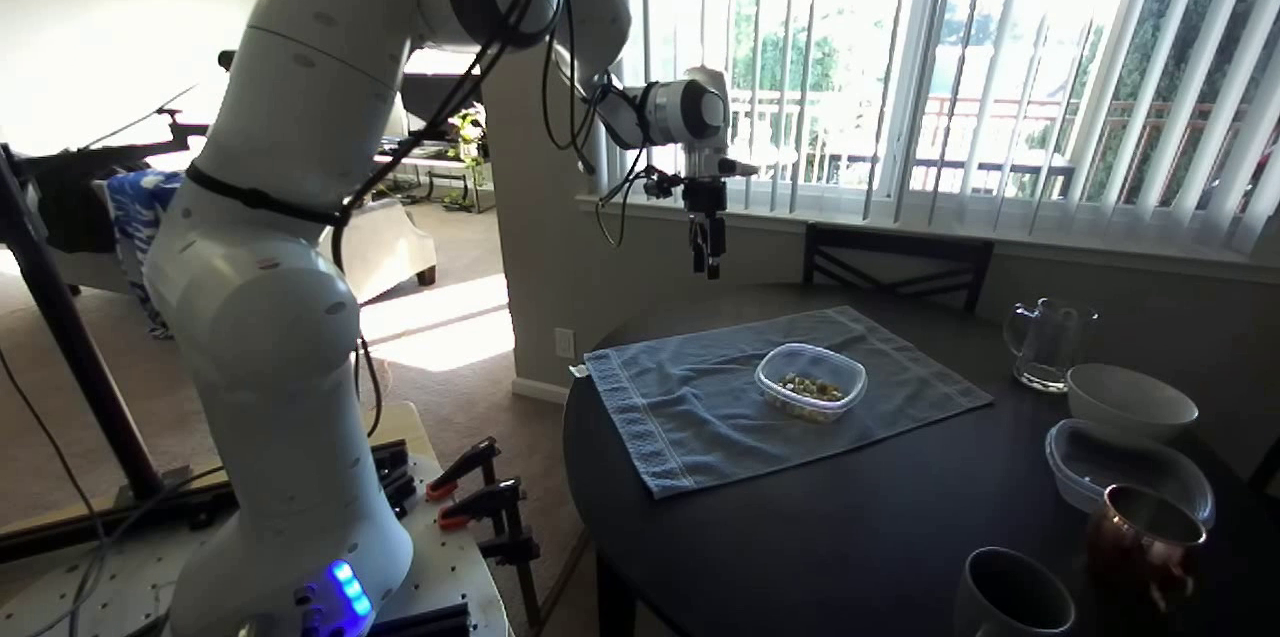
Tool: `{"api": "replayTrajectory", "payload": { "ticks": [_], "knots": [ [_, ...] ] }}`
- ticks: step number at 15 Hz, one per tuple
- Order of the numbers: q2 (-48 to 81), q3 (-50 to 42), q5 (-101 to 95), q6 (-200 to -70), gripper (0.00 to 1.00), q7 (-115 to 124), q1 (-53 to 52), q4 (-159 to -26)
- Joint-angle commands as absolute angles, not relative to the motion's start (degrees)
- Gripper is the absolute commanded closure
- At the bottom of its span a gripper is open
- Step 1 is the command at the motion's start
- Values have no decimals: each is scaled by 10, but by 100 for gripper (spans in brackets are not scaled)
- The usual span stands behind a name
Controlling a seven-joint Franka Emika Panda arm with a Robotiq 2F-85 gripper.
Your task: Pour the contents of the clear bowl onto the blue towel
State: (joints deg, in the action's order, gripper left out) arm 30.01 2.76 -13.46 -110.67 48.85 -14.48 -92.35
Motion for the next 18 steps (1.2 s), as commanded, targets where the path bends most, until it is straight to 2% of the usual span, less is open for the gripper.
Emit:
{"api": "replayTrajectory", "payload": {
  "ticks": [1, 10, 18],
  "knots": [
    [300, 20, -130, -1105, 0, 486, -152, -921],
    [303, 19, -132, -1098, 0, 475, -149, -919],
    [351, 4, -86, -1088, 0, 228, -76, -901]
  ]
}}
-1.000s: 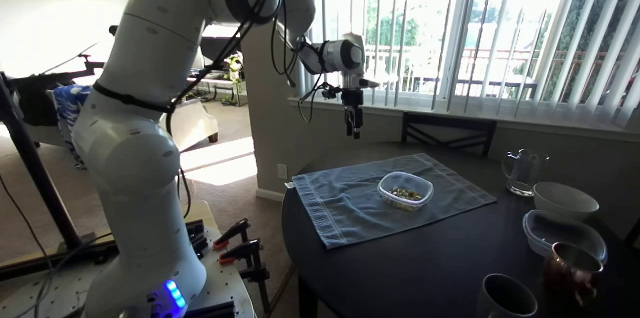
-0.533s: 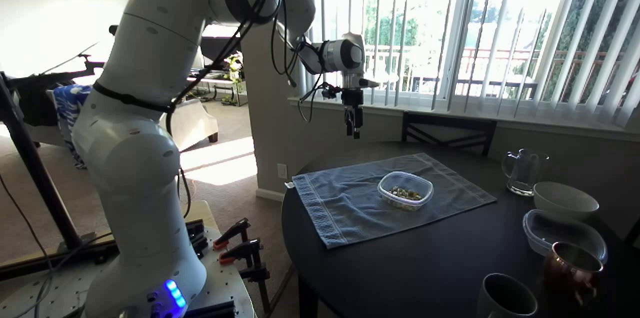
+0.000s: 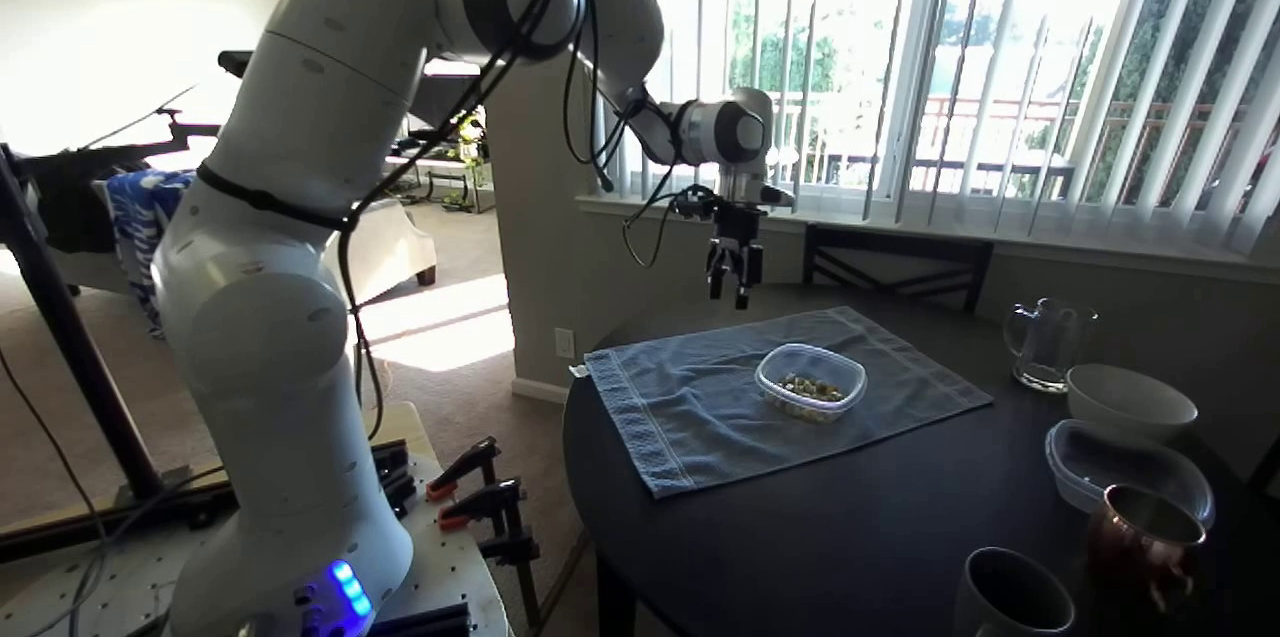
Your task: Pour the contents of the clear bowl onto the blue towel
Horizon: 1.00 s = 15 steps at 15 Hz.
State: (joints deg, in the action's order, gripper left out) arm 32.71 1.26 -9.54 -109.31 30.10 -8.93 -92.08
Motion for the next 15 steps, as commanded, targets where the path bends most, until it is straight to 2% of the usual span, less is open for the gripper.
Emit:
{"api": "replayTrajectory", "payload": {
  "ticks": [1, 8, 15],
  "knots": [
    [359, -1, -94, -1100, 0, 217, -75, -899],
    [364, 4, -112, -1301, 0, 186, -109, -956],
    [441, -37, -137, -1344, 0, 177, -115, -939]
  ]
}}
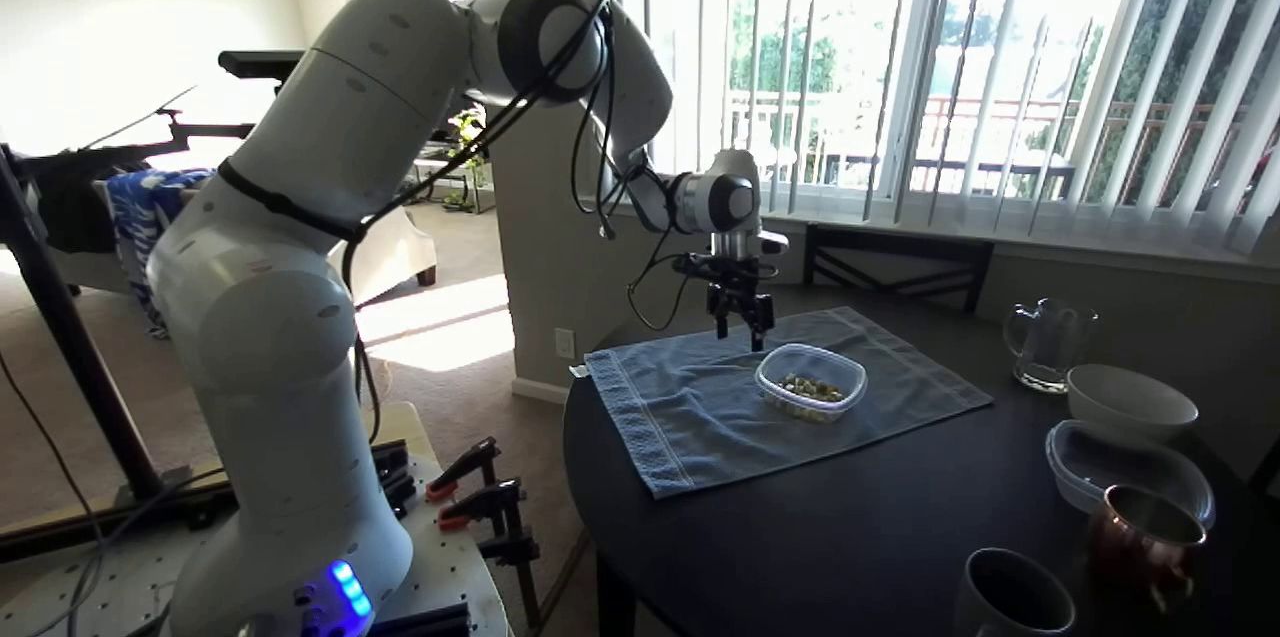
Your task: Pour the contents of the clear bowl onto the blue towel
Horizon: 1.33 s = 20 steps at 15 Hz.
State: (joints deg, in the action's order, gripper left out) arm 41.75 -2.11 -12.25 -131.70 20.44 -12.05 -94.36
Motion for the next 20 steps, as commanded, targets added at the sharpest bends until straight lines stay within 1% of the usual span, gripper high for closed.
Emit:
{"api": "replayTrajectory", "payload": {
  "ticks": [1, 6, 10, 12, 14, 15, 16, 20],
  "knots": [
    [451, -43, -142, -1352, 0, 169, -114, -934],
    [449, -64, -166, -1407, 0, 107, -98, -948],
    [449, -56, -150, -1381, 0, 56, -74, -939],
    [442, -48, -144, -1365, 9, 32, -63, -940],
    [431, -37, -138, -1348, 30, 7, -52, -942],
    [426, -31, -134, -1338, 36, -5, -47, -943],
    [421, -26, -132, -1326, 44, -13, -44, -942],
    [404, -14, -125, -1279, 69, -32, -37, -938]
  ]
}}
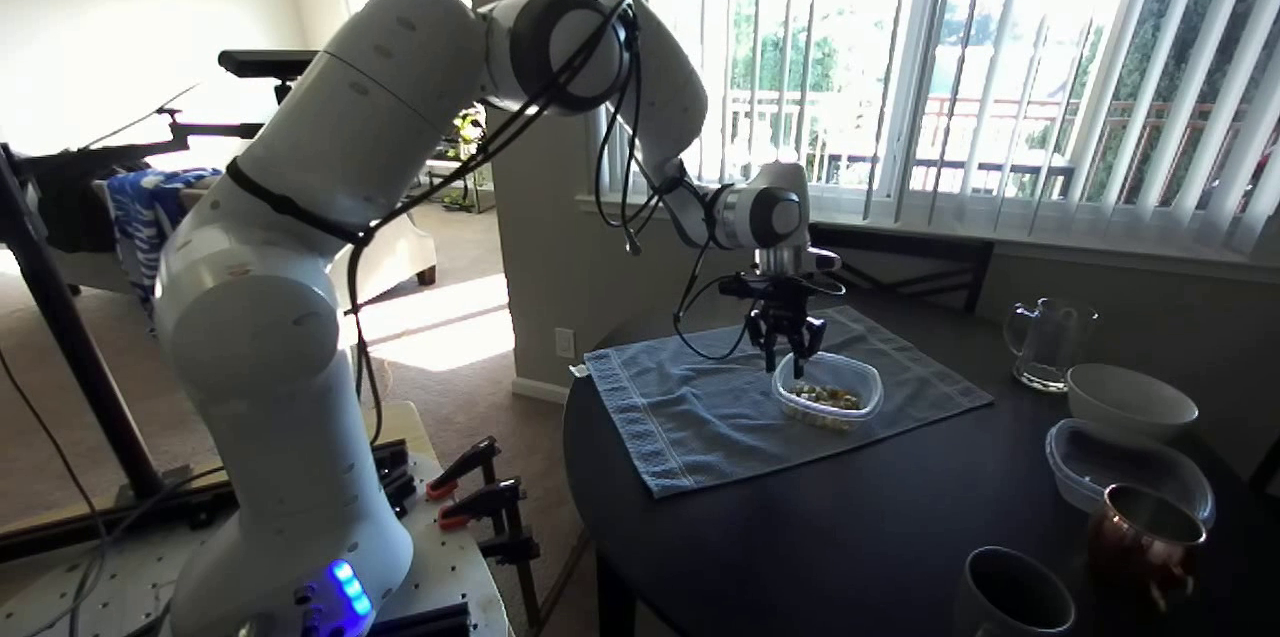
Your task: Pour the contents of the clear bowl onto the blue towel
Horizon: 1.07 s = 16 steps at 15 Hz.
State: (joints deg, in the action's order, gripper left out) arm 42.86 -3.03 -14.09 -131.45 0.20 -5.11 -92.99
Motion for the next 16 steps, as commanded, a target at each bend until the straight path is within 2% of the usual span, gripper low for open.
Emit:
{"api": "replayTrajectory", "payload": {
  "ticks": [1, 3, 4, 5, 6, 8, 13, 16],
  "knots": [
    [403, -11, -122, -1265, 77, -33, -37, -934],
    [402, -8, -120, -1237, 88, -33, -38, -929],
    [402, -7, -122, -1227, 45, -31, -39, -928],
    [402, -6, -123, -1218, 49, -30, -40, -928],
    [403, -6, -125, -1212, 48, -29, -41, -927],
    [408, -5, -125, -1204, 38, -26, -41, -921],
    [420, -1, -128, -1219, 5, -20, -44, -914],
    [437, 0, -130, -1232, 0, -15, -47, -905]
  ]
}}
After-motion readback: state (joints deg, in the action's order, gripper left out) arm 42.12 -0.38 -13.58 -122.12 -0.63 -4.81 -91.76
